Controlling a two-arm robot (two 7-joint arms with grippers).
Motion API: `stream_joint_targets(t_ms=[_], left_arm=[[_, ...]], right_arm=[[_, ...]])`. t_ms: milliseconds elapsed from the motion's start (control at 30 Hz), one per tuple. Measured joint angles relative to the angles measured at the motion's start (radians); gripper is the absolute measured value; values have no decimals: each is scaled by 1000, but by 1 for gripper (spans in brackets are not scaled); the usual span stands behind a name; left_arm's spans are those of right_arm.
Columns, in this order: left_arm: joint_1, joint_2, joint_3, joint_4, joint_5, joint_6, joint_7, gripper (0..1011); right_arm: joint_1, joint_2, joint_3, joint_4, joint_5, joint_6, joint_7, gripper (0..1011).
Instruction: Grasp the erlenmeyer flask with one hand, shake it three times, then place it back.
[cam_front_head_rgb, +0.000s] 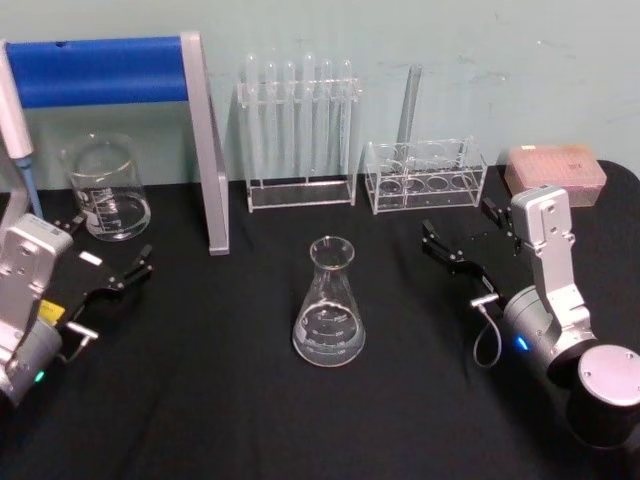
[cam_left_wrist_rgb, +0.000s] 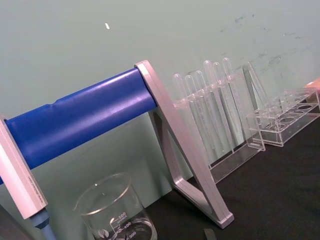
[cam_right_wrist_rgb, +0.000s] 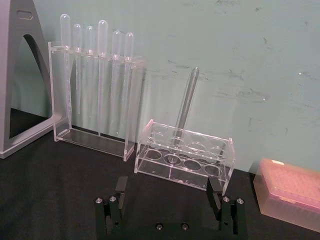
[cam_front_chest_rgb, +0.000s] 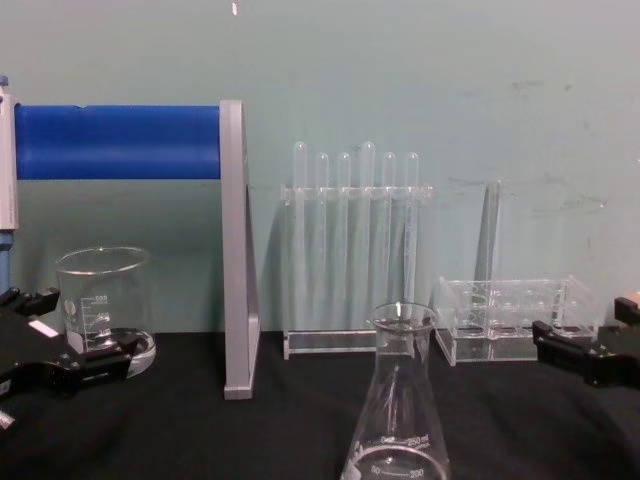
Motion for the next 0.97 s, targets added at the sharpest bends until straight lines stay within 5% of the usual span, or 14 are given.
stream_joint_targets(t_ms=[967], left_arm=[[0,0,0,0,0,0,0,1001]], right_arm=[[0,0,0,0,1,2,0,1000]])
